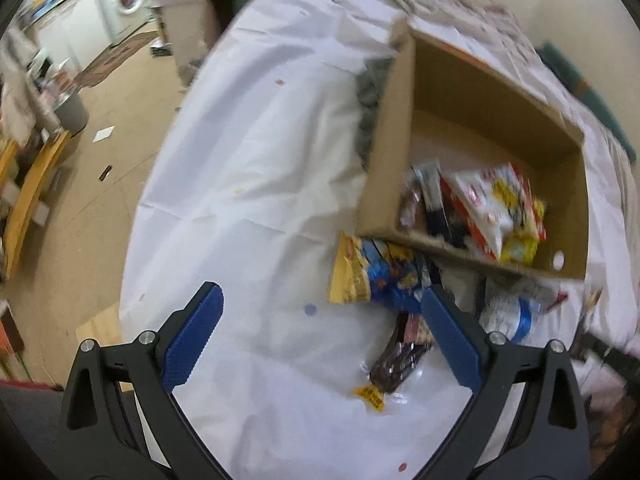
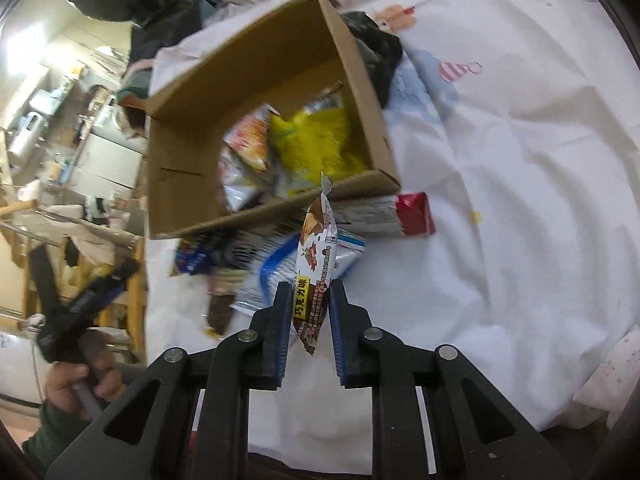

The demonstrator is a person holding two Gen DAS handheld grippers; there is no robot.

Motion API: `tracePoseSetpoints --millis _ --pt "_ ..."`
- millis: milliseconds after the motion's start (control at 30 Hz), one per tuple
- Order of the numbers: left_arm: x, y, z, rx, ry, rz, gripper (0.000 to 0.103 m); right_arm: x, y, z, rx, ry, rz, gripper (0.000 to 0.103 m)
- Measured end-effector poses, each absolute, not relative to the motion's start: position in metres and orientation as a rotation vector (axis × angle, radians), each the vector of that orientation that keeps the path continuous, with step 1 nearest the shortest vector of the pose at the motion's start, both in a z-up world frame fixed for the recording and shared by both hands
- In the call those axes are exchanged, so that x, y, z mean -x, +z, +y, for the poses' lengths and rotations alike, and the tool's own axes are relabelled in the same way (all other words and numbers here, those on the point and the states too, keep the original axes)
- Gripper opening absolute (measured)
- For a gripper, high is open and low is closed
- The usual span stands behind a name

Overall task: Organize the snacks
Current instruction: 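Grasp a brown snack stick with the right tool while the left tool grasps a dark meat pack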

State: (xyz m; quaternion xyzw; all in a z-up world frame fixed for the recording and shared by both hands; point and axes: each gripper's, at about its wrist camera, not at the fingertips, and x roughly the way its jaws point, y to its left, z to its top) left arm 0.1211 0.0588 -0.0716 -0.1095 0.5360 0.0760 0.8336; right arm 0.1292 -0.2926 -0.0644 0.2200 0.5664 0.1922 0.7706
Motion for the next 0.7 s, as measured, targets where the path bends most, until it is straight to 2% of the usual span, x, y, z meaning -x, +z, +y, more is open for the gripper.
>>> tracePoseSetpoints --millis 67,133,267,500,700 --pt "-0.122 -0.08 0.045 0.179 0.119 1.173 0.096 -0.132 -0.061 -0.288 -0.48 0.443 1.19 0.019" --pt "-0.121 -0.091 0.027 0.115 0.067 1.222 0.082 -0.134 -0.054 -0.278 -0.476 0.466 1.149 0.019" --pt "-0.119 -0.118 -0.008 0.014 -0.056 1.339 0.075 -0.138 -0.052 -0.265 -0.459 0.479 1.121 0.019" --pt "-0.128 -0.155 -0.037 -0.093 -0.104 1.434 0.075 -0.138 -0.055 -0.264 -0.445 0.458 1.143 0.019" --pt "-0.14 -0.163 -0.041 -0.096 -0.102 1.437 0.075 -0.138 -0.057 -0.264 -0.44 0.448 1.146 0.019"
